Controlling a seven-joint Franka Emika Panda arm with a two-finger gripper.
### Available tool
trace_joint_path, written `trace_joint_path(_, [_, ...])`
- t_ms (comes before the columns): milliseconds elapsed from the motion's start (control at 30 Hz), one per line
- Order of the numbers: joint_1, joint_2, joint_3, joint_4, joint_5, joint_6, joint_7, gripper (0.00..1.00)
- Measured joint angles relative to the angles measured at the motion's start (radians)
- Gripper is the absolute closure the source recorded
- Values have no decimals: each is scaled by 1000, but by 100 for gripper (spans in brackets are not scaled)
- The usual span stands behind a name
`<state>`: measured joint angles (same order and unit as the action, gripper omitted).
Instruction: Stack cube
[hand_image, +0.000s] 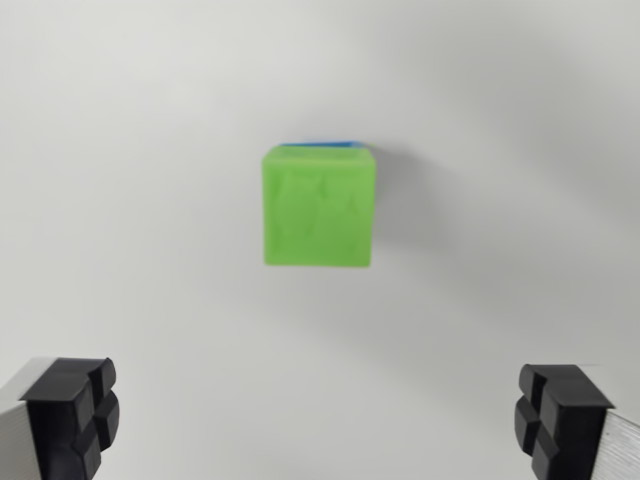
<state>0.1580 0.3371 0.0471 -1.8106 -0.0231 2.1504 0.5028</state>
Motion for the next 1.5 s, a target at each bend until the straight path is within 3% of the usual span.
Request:
trace_joint_path(833, [0,-71,1,126,4,-196,-4,0])
trace_joint_path(1500, [0,-79,1,171,5,-252,-5,0])
